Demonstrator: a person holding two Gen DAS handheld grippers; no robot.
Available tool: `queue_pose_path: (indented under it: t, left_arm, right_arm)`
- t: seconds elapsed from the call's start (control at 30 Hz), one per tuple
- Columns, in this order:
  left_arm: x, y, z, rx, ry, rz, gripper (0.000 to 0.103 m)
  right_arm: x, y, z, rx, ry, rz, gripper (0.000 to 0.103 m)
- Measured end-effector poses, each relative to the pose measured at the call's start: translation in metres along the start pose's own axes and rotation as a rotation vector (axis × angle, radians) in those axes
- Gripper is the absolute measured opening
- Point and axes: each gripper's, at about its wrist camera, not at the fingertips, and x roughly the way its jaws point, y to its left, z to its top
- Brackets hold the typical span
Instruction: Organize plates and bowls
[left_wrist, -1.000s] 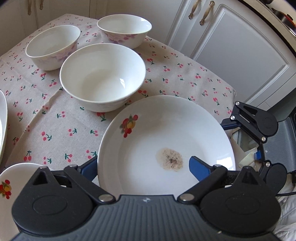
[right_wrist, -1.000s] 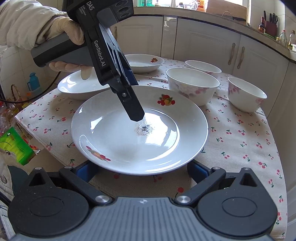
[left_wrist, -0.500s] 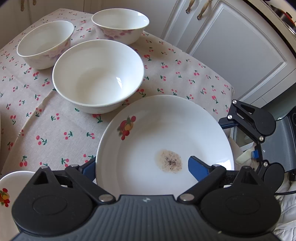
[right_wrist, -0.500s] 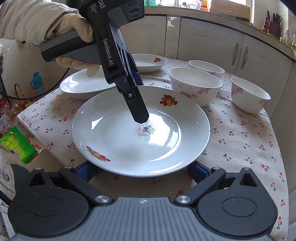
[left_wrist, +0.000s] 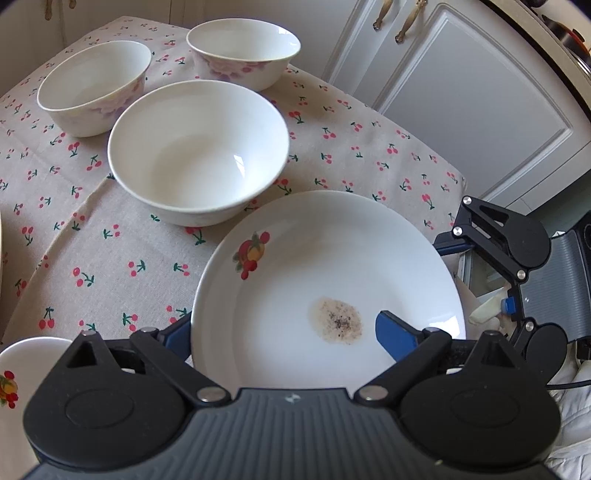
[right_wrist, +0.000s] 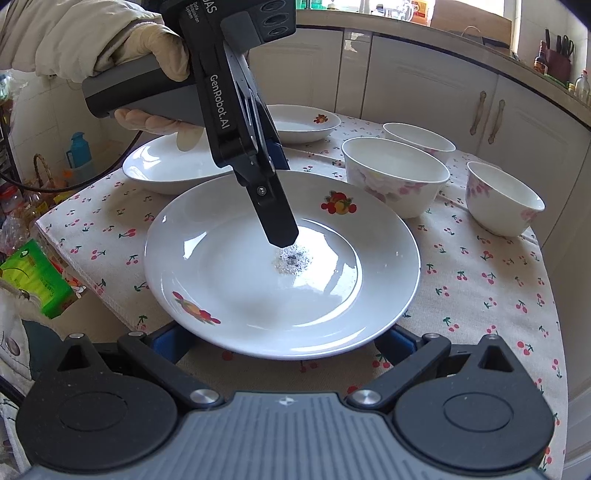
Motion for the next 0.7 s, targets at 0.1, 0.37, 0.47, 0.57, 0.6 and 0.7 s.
queue_pose_path:
  t: [0.1, 0.37, 0.47, 0.57, 0.6, 0.7]
  left_arm:
    - [-0.001, 0.001, 0.0, -0.001, 0.0, 0.002, 0.097]
    - [-0.005, -0.001, -0.001, -0.01, -0.013, 0.007, 0.097]
    - [-0.009, -0.003, -0.001, -0.01, -0.023, 0.01, 0.097]
    - [-0.015, -0.005, -0.003, -0.014, -0.041, 0.015, 0.097]
    - [-0.018, -0.006, -0.003, -0.015, -0.048, 0.018, 0.097]
    - [-0.026, -0.006, -0.006, -0.027, -0.07, 0.028, 0.097]
  right_arm:
    - [-0.001, -0.001, 0.001, 0.01, -0.003, 0.008, 0.103]
    - [-0.006, -0.002, 0.003, 0.001, -0.013, 0.01, 0.103]
    - [-0.008, -0.002, 0.005, -0.003, -0.013, 0.011, 0.103]
    - [-0.01, -0.002, 0.007, -0.009, -0.014, 0.014, 0.103]
    - [-0.01, -0.002, 0.009, -0.011, -0.015, 0.015, 0.103]
    - [-0.013, -0.001, 0.014, -0.016, -0.021, 0.023, 0.103]
